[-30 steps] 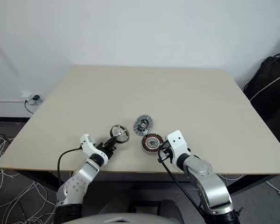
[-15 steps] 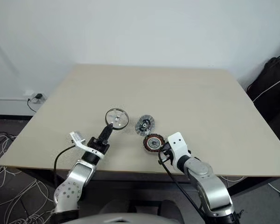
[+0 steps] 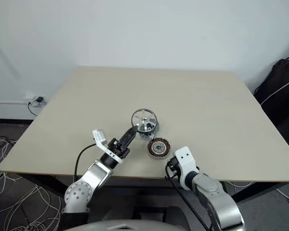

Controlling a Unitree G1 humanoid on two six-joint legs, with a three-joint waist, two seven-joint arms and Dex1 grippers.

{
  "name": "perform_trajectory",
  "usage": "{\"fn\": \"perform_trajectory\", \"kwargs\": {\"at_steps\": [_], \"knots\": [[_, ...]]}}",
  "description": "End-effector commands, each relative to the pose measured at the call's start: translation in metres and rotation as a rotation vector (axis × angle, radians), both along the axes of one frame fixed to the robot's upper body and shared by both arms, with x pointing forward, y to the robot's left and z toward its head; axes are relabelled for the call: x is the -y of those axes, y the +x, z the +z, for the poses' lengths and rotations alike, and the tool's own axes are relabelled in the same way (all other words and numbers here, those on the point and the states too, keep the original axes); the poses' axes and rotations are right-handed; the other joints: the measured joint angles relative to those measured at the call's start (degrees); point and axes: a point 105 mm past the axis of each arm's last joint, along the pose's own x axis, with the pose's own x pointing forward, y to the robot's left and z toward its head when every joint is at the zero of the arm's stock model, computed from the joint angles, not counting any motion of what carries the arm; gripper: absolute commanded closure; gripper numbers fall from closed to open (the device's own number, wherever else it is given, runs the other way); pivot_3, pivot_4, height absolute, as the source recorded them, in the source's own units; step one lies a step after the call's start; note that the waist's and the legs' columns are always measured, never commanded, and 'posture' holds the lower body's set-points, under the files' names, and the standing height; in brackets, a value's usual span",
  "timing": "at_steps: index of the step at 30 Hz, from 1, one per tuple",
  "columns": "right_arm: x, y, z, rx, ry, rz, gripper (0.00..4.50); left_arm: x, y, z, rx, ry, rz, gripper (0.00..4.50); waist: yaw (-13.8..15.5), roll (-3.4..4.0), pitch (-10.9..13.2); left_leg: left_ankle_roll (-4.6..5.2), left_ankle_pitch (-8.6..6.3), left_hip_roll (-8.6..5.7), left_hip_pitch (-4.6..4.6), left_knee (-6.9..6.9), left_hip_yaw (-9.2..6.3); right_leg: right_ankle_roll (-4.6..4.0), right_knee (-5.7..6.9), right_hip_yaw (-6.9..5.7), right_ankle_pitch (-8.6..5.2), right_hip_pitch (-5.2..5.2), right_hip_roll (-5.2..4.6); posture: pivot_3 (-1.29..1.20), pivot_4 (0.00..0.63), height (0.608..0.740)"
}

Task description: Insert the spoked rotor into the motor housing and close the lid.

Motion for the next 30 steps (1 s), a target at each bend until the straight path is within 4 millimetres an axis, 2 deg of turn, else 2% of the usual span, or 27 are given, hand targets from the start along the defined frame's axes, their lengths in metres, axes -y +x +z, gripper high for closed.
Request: {"fn": "perform_trajectory", "kwargs": {"at_steps": [1, 8, 14, 30], "knots": [[-0.002, 0.004, 0.014, 0.057, 0.019, -0.007, 4.50, 0.021, 0.001, 0.011, 0.022, -0.057, -0.082, 4.03, -0.1, -0.01, 0.0, 0.00, 0.00, 0.00, 0.00, 0.01, 0.00, 0.07, 0.00, 0.00, -0.04, 0.01, 0.01, 0.00, 0.000, 0.740], [0.000, 0.002, 0.013, 0.056, 0.022, -0.025, 4.50, 0.040, 0.002, -0.007, -0.039, 0.012, -0.184, 4.03, 0.0, 0.00, 0.0, 0.00, 0.00, 0.00, 0.02, 0.01, 0.00, 0.08, 0.00, 0.01, -0.03, 0.02, 0.01, 0.00, 0.000, 0.740], [0.000, 0.001, 0.011, 0.052, 0.025, -0.034, 4.50, 0.048, 0.008, -0.021, -0.089, 0.048, -0.181, 4.03, 0.0, 0.00, 0.0, 0.00, 0.00, 0.00, 0.02, 0.00, -0.01, -0.01, 0.00, 0.02, 0.02, 0.01, -0.01, 0.00, 0.000, 0.740], [0.000, 0.001, 0.011, 0.053, 0.020, -0.040, 4.50, 0.060, 0.013, -0.039, -0.161, 0.070, -0.192, 4.03, 0.1, -0.01, 0.0, 0.00, -0.01, 0.00, -0.01, -0.02, -0.01, -0.04, -0.02, 0.04, 0.04, -0.04, -0.05, 0.00, 0.000, 0.740]]}}
